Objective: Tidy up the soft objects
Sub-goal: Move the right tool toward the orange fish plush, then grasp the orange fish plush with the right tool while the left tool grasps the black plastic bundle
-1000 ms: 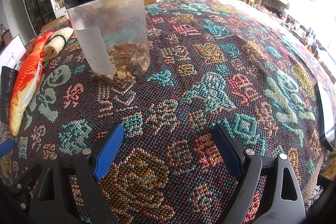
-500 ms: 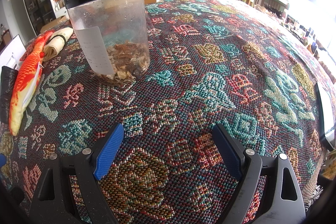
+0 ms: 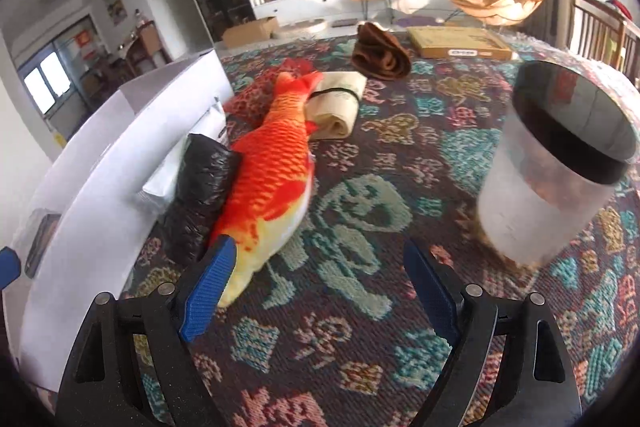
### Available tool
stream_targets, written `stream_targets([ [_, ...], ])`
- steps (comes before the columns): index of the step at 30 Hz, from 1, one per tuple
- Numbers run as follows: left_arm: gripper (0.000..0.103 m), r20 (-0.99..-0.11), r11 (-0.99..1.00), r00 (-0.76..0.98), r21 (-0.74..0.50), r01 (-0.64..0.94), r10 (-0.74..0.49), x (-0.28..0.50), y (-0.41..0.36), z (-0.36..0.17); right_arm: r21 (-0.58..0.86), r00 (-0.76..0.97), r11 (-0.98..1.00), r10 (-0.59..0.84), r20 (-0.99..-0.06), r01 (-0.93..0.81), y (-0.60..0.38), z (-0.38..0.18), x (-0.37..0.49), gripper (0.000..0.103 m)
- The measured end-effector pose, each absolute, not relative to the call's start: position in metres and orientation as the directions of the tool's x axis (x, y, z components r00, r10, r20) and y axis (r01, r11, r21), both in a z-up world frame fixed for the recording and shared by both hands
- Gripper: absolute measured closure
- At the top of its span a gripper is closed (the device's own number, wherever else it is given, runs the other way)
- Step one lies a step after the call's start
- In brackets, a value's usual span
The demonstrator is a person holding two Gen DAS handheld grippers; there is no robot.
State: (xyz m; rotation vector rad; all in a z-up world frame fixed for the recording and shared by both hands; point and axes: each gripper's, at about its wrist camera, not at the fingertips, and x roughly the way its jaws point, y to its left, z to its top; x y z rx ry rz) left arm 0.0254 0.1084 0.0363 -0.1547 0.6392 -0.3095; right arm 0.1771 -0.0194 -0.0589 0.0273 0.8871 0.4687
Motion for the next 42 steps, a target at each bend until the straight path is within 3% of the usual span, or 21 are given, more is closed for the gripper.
stream_targets([
  [4, 0.0, -0.558, 0.95, 0.773, -0.236, 0.202, -0.303, 0.022, 0.126, 0.04, 0.181, 0.426, 0.873, 0.391, -0.816, -0.453, 0.025, -0.086, 0.2, 0.021],
  [5, 0.0, -0.56, 0.952, 0.773, -0.238, 0.195, -0.298, 0.021, 0.13, 0.039, 0.199, 0.396, 0.862, 0.404, -0.825, -0.467, 0.028, -0.092, 0.2, 0.048],
  [6, 0.0, -0.563, 0.953, 0.773, -0.237, 0.187, -0.292, 0.021, 0.133, 0.038, 0.221, 0.383, 0.857, 0.421, -0.822, -0.466, 0.027, -0.094, 0.2, 0.06],
  [8, 0.0, -0.571, 0.955, 0.77, -0.242, 0.173, -0.285, 0.022, 0.138, 0.033, 0.255, 0.391, 0.854, 0.448, -0.804, -0.453, 0.019, -0.09, 0.193, 0.071],
  [11, 0.0, -0.582, 0.949, 0.759, -0.274, 0.157, -0.293, 0.023, 0.142, 0.027, 0.27, 0.409, 0.858, 0.457, -0.79, -0.438, -0.001, -0.081, 0.169, 0.074],
  [19, 0.0, -0.574, 0.928, 0.739, -0.313, 0.202, -0.354, 0.02, 0.125, 0.022, 0.373, 0.42, 0.894, 0.447, -0.79, -0.248, -0.1, -0.084, 0.077, 0.074],
  [31, 0.0, -0.631, 0.931, 0.686, -0.282, 0.233, -0.363, 0.021, 0.108, 0.019, 0.351, 0.44, 0.927, 0.371, -0.818, -0.13, -0.154, -0.085, 0.055, 0.069],
  [35, 0.0, -0.654, 0.928, 0.661, -0.294, 0.228, -0.369, 0.021, 0.113, 0.012, 0.361, 0.41, 0.921, 0.389, -0.825, -0.147, -0.156, -0.081, 0.054, 0.035],
  [42, 0.0, -0.741, 0.948, 0.593, -0.212, 0.238, -0.315, 0.03, 0.093, -0.003, 0.24, 0.463, 0.946, 0.316, -0.828, -0.217, -0.138, -0.05, 0.065, 0.031],
])
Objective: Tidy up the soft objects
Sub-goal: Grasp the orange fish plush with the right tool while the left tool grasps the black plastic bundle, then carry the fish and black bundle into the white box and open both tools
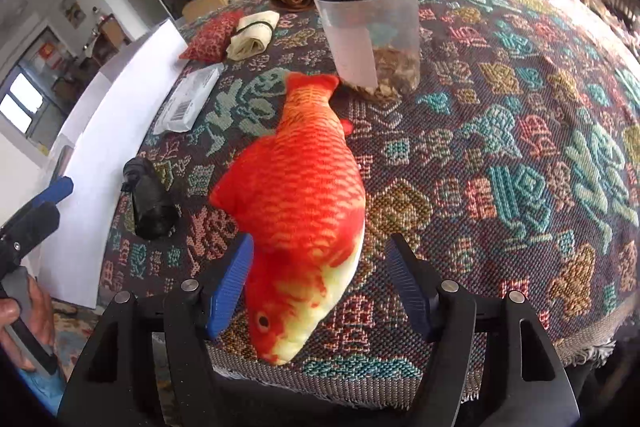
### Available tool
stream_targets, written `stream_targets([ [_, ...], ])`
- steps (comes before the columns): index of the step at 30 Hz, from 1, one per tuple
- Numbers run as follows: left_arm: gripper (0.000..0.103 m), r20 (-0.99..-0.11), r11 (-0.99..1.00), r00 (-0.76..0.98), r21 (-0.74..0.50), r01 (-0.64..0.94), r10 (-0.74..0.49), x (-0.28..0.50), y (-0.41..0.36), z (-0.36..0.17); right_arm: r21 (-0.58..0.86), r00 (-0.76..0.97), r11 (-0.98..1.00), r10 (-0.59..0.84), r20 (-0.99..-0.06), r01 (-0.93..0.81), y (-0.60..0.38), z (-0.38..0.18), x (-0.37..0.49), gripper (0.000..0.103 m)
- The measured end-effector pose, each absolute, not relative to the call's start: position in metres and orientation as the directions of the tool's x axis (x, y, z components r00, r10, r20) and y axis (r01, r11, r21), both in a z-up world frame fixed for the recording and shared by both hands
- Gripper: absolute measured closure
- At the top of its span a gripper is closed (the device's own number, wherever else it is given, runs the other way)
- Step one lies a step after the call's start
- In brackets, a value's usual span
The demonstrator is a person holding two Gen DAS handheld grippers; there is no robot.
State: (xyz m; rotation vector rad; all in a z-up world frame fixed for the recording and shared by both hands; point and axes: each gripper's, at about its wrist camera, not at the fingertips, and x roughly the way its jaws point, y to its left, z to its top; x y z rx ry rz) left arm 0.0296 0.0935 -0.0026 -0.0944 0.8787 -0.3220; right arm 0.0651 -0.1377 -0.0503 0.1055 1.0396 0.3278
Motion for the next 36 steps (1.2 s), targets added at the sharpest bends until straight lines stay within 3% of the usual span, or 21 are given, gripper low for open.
stream_targets([
  [3, 0.0, -0.776, 0.962, 0.572, -0.178, 0.208, -0.267, 0.031, 0.087, -0.014, 0.176, 0.451, 0.935, 0.306, -0.839, -0.308, -0.103, -0.054, 0.082, 0.031],
  [7, 0.0, -0.816, 0.974, 0.532, -0.178, 0.143, -0.227, 0.039, 0.089, -0.034, -0.065, 0.455, 0.913, 0.139, -0.88, -0.403, -0.067, -0.08, 0.092, 0.031],
  [9, 0.0, -0.827, 0.977, 0.52, -0.179, 0.113, -0.212, 0.044, 0.092, -0.044, -0.036, 0.461, 0.925, 0.155, -0.874, -0.379, -0.078, -0.077, 0.084, 0.045],
  [10, 0.0, -0.835, 0.98, 0.514, -0.176, 0.094, -0.199, 0.048, 0.094, -0.051, -0.021, 0.461, 0.932, 0.159, -0.873, -0.361, -0.086, -0.073, 0.078, 0.065],
  [12, 0.0, -0.848, 0.983, 0.501, -0.176, 0.045, -0.175, 0.058, 0.099, -0.064, 0.08, 0.45, 0.938, 0.235, -0.862, -0.338, -0.111, -0.059, 0.06, 0.073],
  [18, 0.001, -0.857, 0.975, 0.493, -0.21, -0.07, -0.15, 0.089, 0.109, -0.091, 0.228, 0.474, 0.953, 0.298, -0.828, -0.201, -0.195, -0.029, 0.013, 0.075],
  [25, 0.001, -0.858, 0.998, 0.512, -0.06, -0.025, -0.039, 0.112, 0.089, -0.1, 0.24, 0.624, 0.971, 0.19, -0.758, -0.005, -0.251, -0.013, 0.041, 0.075],
  [26, 0.003, -0.857, 0.998, 0.515, -0.053, -0.015, -0.038, 0.114, 0.088, -0.1, 0.248, 0.647, 0.969, 0.184, -0.74, 0.007, -0.255, -0.012, 0.057, 0.075],
  [28, 0.018, -0.846, 0.999, 0.532, -0.033, 0.0, -0.028, 0.115, 0.088, -0.098, 0.259, 0.665, 0.966, 0.183, -0.724, 0.017, -0.257, -0.017, 0.089, 0.075],
  [29, 0.035, -0.84, 1.0, 0.542, -0.025, 0.009, -0.026, 0.115, 0.089, -0.095, 0.252, 0.661, 0.967, 0.175, -0.73, 0.022, -0.258, -0.02, 0.106, 0.075],
  [30, 0.046, -0.837, 0.999, 0.546, -0.03, 0.024, -0.038, 0.115, 0.09, -0.093, 0.232, 0.651, 0.973, 0.161, -0.741, 0.023, -0.256, -0.026, 0.123, 0.075],
  [33, 0.06, -0.834, 0.997, 0.547, -0.05, 0.051, -0.07, 0.116, 0.095, -0.09, 0.188, 0.554, 0.982, 0.148, -0.819, 0.017, -0.253, -0.057, 0.17, 0.075],
  [36, 0.064, -0.828, 0.992, 0.547, -0.109, 0.065, -0.127, 0.112, 0.1, -0.087, 0.245, 0.502, 0.97, 0.207, -0.84, 0.01, -0.258, -0.073, 0.189, 0.076],
])
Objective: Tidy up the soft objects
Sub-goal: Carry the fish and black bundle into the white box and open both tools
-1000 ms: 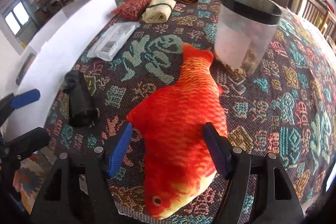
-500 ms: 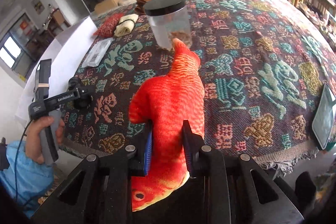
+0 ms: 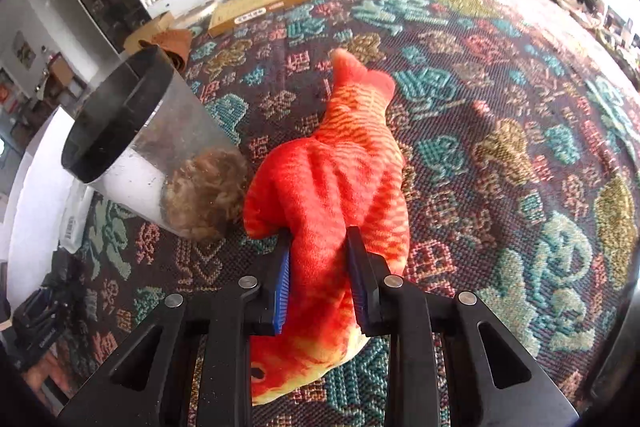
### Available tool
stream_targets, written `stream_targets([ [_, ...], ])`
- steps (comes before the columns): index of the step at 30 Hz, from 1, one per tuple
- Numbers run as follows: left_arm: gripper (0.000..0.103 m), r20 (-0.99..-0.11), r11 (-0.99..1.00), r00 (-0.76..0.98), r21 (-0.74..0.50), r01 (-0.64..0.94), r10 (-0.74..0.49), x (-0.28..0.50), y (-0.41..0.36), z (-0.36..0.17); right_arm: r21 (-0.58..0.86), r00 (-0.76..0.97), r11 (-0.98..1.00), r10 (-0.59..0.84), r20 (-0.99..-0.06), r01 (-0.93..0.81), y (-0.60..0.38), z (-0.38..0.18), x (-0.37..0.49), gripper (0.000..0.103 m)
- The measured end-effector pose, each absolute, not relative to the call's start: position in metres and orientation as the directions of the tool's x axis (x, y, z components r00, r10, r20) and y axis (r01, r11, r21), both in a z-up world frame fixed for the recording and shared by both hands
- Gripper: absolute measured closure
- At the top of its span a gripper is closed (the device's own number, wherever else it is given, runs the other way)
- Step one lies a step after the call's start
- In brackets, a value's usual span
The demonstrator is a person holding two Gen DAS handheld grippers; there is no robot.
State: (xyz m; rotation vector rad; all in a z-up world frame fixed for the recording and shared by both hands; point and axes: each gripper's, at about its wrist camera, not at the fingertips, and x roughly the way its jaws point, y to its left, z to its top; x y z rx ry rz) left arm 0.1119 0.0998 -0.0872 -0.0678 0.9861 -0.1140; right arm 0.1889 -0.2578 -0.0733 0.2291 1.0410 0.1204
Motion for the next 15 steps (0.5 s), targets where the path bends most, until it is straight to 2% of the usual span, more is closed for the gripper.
stream_targets([
  [9, 0.064, -0.723, 0.94, 0.604, -0.305, 0.155, -0.334, 0.09, 0.09, -0.033, 0.27, 0.694, 0.96, 0.145, -0.706, 0.075, -0.284, 0.007, 0.147, 0.077],
  [15, 0.064, -0.624, 0.906, 0.667, -0.37, 0.207, -0.407, 0.072, 0.106, 0.029, 0.275, 0.761, 0.959, 0.227, -0.608, -0.067, -0.236, 0.074, 0.12, 0.077],
])
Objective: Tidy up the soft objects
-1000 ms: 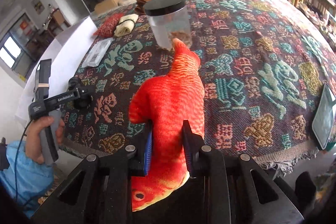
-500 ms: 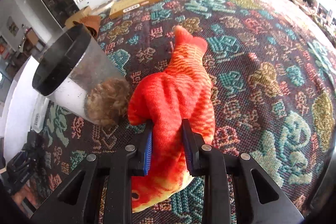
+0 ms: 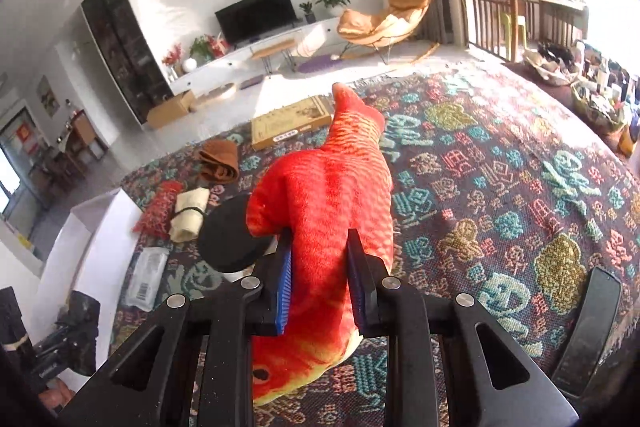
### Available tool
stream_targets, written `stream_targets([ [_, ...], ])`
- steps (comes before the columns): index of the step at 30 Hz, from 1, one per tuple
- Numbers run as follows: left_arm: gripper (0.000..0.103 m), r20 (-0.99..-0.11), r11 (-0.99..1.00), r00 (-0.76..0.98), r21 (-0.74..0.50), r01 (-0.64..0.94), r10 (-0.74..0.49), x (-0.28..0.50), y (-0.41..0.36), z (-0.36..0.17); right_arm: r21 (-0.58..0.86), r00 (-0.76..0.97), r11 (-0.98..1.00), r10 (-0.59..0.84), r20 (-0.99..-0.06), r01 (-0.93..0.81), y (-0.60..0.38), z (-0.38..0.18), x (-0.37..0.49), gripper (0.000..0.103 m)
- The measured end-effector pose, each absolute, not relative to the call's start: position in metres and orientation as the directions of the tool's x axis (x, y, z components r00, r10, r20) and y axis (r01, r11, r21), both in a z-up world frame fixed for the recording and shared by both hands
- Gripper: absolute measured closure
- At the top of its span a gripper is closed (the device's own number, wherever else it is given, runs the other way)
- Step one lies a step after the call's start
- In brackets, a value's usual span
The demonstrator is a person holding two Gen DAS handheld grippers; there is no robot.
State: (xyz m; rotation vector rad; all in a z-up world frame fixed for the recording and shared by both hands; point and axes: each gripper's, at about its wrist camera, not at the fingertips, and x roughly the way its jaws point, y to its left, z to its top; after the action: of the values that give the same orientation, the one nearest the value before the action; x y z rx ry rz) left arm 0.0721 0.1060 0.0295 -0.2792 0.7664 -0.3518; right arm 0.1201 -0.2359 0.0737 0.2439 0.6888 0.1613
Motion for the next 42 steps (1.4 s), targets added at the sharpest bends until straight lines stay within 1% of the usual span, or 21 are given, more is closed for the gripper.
stream_targets([
  [3, 0.064, -0.586, 0.901, 0.701, -0.384, 0.201, -0.406, 0.06, 0.134, 0.057, 0.313, 0.747, 0.929, 0.348, -0.567, -0.195, -0.183, 0.099, 0.111, 0.077],
  [6, 0.064, -0.572, 0.92, 0.742, -0.358, 0.158, -0.35, 0.046, 0.174, 0.077, 0.375, 0.687, 0.865, 0.495, -0.532, -0.333, -0.118, 0.117, 0.106, 0.077],
  [10, 0.064, -0.587, 0.959, 0.784, -0.28, 0.037, -0.201, 0.026, 0.239, 0.089, 0.486, 0.533, 0.724, 0.689, -0.491, -0.489, -0.022, 0.126, 0.108, 0.077],
  [14, 0.064, -0.624, 0.965, 0.781, -0.224, -0.133, -0.037, 0.009, 0.307, 0.082, 0.542, 0.372, 0.61, 0.788, -0.489, -0.579, 0.077, 0.114, 0.11, 0.077],
  [15, 0.06, -0.634, 0.962, 0.773, -0.201, -0.185, 0.016, 0.003, 0.32, 0.078, 0.551, 0.336, 0.588, 0.802, -0.494, -0.592, 0.098, 0.106, 0.109, 0.076],
  [16, 0.055, -0.647, 0.956, 0.76, -0.182, -0.23, 0.06, -0.001, 0.332, 0.073, 0.563, 0.298, 0.567, 0.813, -0.5, -0.602, 0.118, 0.098, 0.11, 0.068],
  [17, 0.035, -0.661, 0.948, 0.745, -0.171, -0.27, 0.093, -0.004, 0.343, 0.067, 0.567, 0.264, 0.556, 0.815, -0.516, -0.608, 0.135, 0.087, 0.111, 0.054],
  [18, 0.011, -0.671, 0.939, 0.732, -0.165, -0.302, 0.118, -0.007, 0.352, 0.059, 0.572, 0.237, 0.553, 0.812, -0.534, -0.606, 0.15, 0.077, 0.112, 0.045],
  [19, 0.005, -0.672, 0.931, 0.728, -0.162, -0.328, 0.139, -0.009, 0.359, 0.054, 0.582, 0.213, 0.551, 0.81, -0.547, -0.598, 0.161, 0.066, 0.115, 0.031],
  [21, 0.004, -0.673, 0.919, 0.722, -0.167, -0.357, 0.159, -0.011, 0.367, 0.044, 0.6, 0.158, 0.535, 0.81, -0.565, -0.595, 0.172, 0.053, 0.117, 0.03],
  [22, 0.004, -0.677, 0.916, 0.72, -0.177, -0.36, 0.152, -0.011, 0.368, 0.041, 0.597, 0.158, 0.53, 0.812, -0.562, -0.603, 0.168, 0.05, 0.116, 0.03],
  [25, 0.004, -0.664, 0.915, 0.739, -0.216, -0.342, 0.119, -0.008, 0.36, 0.037, 0.531, 0.233, 0.572, 0.786, -0.573, -0.625, 0.141, 0.047, 0.109, 0.03],
  [27, 0.004, -0.646, 0.924, 0.76, -0.246, -0.292, 0.069, -0.002, 0.342, 0.038, 0.458, 0.315, 0.631, 0.742, -0.592, -0.626, 0.113, 0.042, 0.103, 0.03],
  [29, 0.004, -0.627, 0.939, 0.779, -0.269, -0.212, -0.004, 0.005, 0.313, 0.042, 0.344, 0.418, 0.724, 0.648, -0.637, -0.598, 0.082, 0.03, 0.095, 0.029],
  [31, 0.004, -0.615, 0.954, 0.784, -0.28, -0.11, -0.09, 0.018, 0.277, 0.044, 0.213, 0.52, 0.817, 0.517, -0.679, -0.535, 0.046, 0.008, 0.088, 0.029],
  [34, 0.004, -0.617, 0.954, 0.75, -0.292, 0.066, -0.24, 0.037, 0.21, 0.042, 0.091, 0.581, 0.91, 0.332, -0.743, -0.405, -0.007, -0.034, 0.084, 0.029],
  [36, 0.004, -0.631, 0.941, 0.704, -0.291, 0.174, -0.326, 0.044, 0.16, 0.039, 0.056, 0.597, 0.947, 0.245, -0.764, -0.317, -0.041, -0.055, 0.085, 0.029],
  [38, 0.004, -0.666, 0.929, 0.648, -0.286, 0.237, -0.37, 0.049, 0.114, 0.024, 0.022, 0.611, 0.971, 0.166, -0.774, -0.237, -0.07, -0.07, 0.09, 0.029],
  [40, 0.004, -0.71, 0.921, 0.587, -0.287, 0.265, -0.39, 0.062, 0.08, -0.004, 0.01, 0.614, 0.983, 0.121, -0.78, -0.181, -0.091, -0.079, 0.091, 0.029],
  [42, 0.004, -0.746, 0.926, 0.55, -0.274, 0.26, -0.375, 0.066, 0.058, -0.029, -0.002, 0.613, 0.991, 0.08, -0.786, -0.131, -0.106, -0.087, 0.091, 0.029],
])
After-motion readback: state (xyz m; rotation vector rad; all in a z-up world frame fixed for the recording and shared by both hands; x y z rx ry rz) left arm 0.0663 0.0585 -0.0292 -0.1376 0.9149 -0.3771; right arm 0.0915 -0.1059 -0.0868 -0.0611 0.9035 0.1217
